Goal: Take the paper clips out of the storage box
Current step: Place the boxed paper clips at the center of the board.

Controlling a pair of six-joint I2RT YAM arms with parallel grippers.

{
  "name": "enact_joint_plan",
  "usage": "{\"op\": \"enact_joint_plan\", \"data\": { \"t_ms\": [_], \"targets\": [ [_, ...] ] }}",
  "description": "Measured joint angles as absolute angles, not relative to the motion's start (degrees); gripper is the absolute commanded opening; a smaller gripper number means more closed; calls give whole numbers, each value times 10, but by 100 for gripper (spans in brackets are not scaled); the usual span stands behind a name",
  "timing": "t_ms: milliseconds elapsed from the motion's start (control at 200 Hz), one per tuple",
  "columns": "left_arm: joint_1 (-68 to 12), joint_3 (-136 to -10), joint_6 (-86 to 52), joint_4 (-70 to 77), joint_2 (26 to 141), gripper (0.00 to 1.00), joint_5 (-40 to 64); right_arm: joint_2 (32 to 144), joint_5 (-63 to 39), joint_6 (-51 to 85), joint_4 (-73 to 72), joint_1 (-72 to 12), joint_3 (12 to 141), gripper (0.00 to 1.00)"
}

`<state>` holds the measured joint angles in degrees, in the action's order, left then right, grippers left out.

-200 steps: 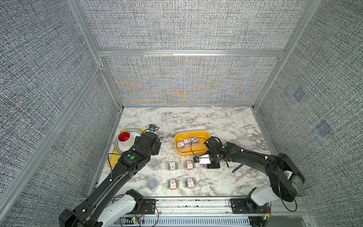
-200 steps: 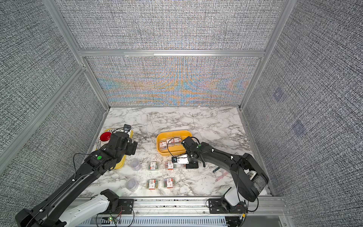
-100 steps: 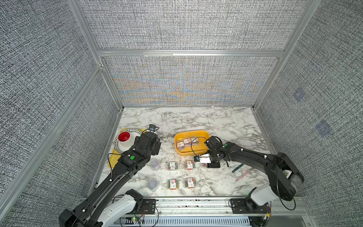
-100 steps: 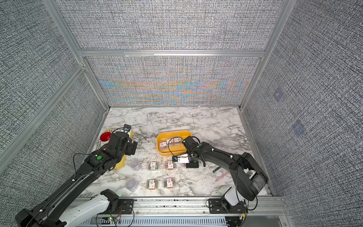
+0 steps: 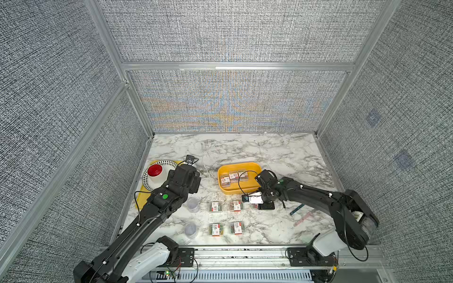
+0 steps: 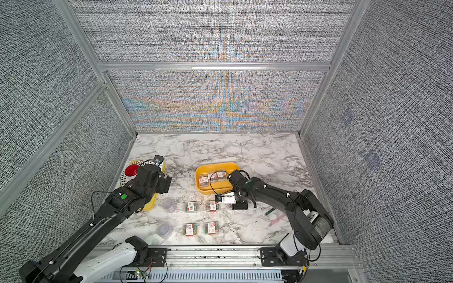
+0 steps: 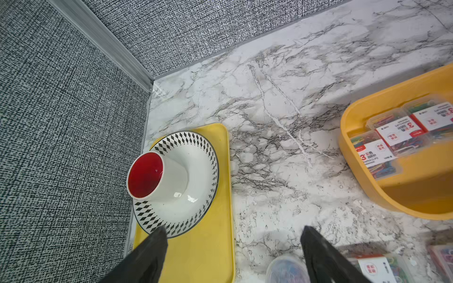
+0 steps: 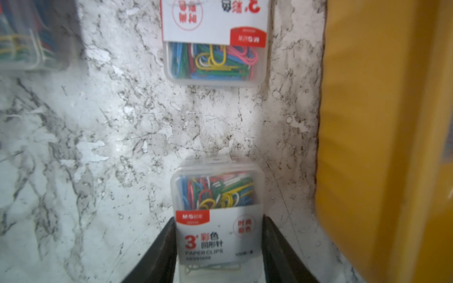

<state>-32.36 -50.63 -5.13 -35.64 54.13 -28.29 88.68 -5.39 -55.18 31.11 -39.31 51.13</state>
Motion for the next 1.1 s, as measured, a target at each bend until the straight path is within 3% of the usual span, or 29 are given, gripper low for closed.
{"op": "enact_joint_plan", "data": {
  "t_ms": [1101],
  "targets": [
    [-324, -506, -51, -356, 538, 89, -283, 895, -53, -543, 311, -392, 511, 56]
  ]
}}
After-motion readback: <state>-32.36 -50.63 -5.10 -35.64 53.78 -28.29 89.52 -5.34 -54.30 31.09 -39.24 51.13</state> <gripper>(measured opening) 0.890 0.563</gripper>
